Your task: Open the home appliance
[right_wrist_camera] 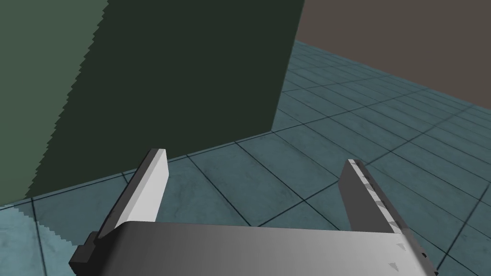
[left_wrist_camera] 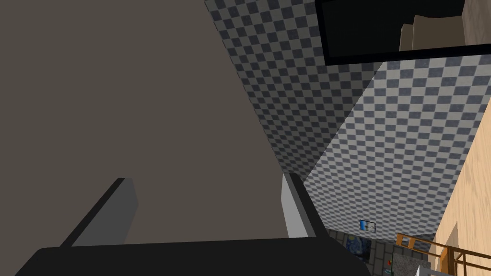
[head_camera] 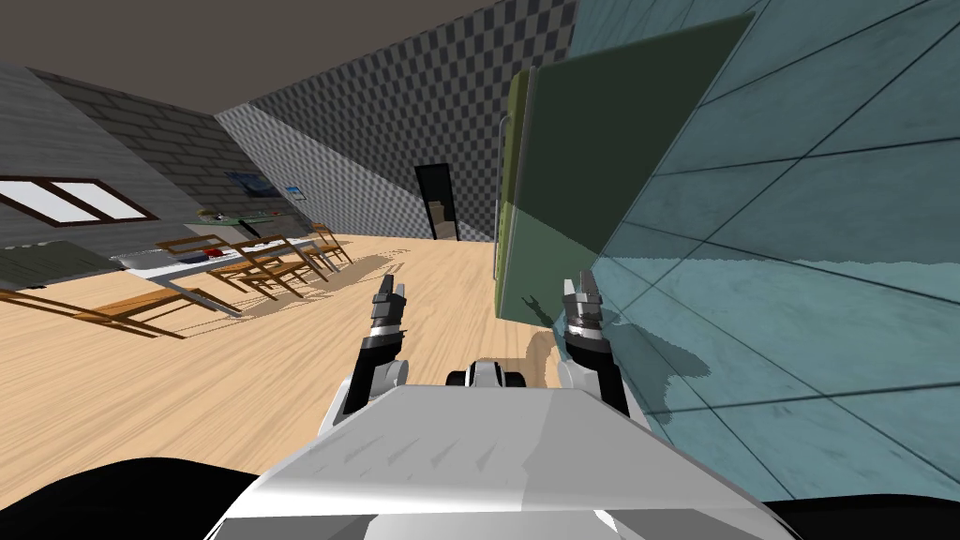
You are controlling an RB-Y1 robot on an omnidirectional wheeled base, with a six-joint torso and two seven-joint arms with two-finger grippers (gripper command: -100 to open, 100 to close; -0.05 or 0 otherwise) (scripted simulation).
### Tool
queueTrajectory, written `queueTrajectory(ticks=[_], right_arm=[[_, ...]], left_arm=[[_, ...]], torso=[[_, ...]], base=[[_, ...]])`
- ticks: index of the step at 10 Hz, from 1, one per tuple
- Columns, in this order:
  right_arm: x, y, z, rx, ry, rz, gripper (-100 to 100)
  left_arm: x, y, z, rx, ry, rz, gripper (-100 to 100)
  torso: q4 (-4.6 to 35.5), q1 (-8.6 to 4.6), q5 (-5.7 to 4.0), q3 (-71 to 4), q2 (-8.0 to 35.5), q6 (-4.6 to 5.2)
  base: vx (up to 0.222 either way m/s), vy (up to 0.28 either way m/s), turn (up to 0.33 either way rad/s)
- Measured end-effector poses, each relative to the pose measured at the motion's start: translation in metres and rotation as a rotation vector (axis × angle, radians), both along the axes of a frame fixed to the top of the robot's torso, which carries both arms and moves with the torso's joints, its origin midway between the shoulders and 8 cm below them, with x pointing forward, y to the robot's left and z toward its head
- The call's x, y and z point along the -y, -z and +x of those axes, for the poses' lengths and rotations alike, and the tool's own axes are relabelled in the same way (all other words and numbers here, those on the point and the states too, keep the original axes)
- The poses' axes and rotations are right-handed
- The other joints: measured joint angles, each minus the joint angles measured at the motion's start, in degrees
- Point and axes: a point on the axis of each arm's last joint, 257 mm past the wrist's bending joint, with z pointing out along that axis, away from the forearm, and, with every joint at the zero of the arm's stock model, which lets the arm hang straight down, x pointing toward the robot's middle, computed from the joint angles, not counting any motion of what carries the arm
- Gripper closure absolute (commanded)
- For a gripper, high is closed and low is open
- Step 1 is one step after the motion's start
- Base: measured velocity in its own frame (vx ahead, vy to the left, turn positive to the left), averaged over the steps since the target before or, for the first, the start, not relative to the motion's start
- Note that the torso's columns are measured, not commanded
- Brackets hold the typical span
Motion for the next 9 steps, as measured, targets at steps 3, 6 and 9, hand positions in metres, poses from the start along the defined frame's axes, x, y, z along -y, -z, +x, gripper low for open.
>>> queueTrajectory(ticks=[3, 6, 9], right_arm=[[-0.01, 0.002, 0.006, -0.01, -0.039, -0.099, -100], [-0.021, 0.004, 0.011, -0.017, -0.075, -0.199, -100], [-0.031, 0.007, 0.017, -0.021, -0.11, -0.298, -100]], left_arm=[[0.0, 0.0, 0.0, 0.0, 0.0, 0.0, 0], [0.0, 0.0, 0.0, 0.0, 0.0, 0.0, 0], [0.0, 0.0, 0.0, 0.0, 0.0, 0.0, 0]], torso=[[0.77, -0.01, 0.0, -1.42, 0.74, 0.01], [0.81, -0.03, -0.01, -1.41, 0.77, 0.0], [0.8, -0.02, 0.0, -1.42, 0.77, 0.01]], base=[[0.027, 0.026, 0.011], [0.023, 0.021, 0.009], [0.028, 0.028, 0.011]])
